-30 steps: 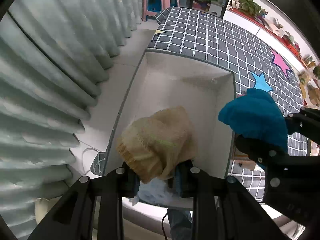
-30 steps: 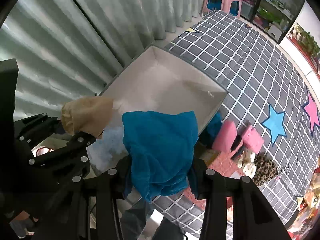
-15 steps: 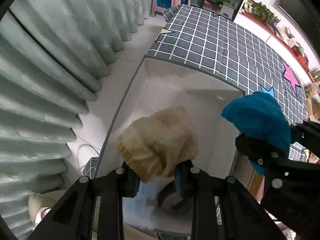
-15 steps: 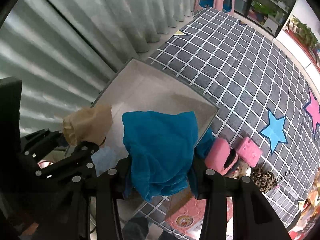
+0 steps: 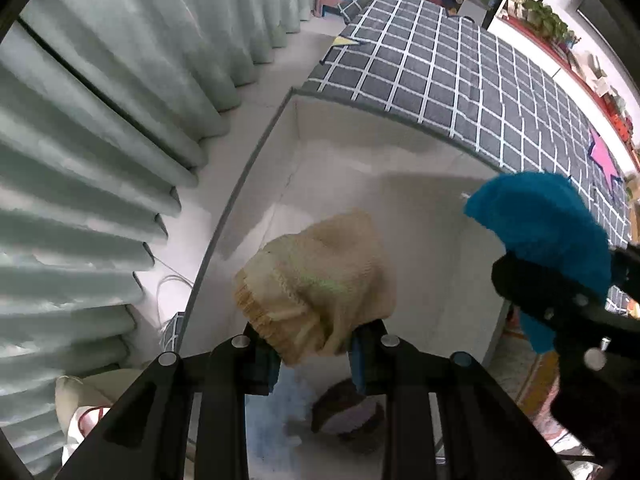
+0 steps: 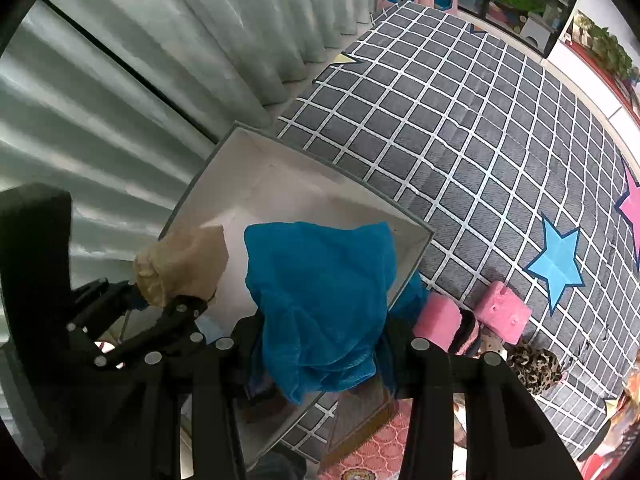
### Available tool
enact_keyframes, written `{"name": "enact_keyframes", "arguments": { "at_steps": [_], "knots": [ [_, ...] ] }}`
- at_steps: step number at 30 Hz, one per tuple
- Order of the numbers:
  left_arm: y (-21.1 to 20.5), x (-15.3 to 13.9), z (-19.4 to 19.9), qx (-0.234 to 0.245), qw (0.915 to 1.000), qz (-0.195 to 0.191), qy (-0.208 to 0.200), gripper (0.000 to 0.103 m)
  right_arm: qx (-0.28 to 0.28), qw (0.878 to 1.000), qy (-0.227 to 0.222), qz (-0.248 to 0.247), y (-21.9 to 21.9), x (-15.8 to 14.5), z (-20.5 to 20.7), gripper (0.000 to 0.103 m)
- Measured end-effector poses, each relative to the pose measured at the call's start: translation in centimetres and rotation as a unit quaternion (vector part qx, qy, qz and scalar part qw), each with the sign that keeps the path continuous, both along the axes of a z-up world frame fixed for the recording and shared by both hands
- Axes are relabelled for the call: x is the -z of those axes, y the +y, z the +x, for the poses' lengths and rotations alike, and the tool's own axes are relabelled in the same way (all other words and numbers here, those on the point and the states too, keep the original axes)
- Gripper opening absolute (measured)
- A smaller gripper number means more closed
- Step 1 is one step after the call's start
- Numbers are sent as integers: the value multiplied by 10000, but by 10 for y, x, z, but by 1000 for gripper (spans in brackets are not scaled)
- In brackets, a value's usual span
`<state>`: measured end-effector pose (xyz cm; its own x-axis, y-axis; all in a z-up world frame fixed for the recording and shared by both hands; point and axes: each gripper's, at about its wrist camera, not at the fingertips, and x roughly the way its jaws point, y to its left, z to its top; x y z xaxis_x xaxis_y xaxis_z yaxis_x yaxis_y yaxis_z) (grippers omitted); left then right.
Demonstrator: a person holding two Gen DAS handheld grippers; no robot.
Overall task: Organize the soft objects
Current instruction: 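Lower the glove and cloth into the white box and open both tools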
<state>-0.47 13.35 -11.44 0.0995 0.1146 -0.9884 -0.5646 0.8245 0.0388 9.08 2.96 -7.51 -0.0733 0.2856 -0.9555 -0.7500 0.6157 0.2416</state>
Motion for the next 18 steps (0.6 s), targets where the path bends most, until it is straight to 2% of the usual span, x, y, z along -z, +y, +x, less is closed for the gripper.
{"name": "enact_keyframes", "arguments": {
  "at_steps": [18],
  "knots": [
    [3,18,4,-55,9998,-106,184,31,-39,9998,192,-57,14,13,-4,46]
  ]
}}
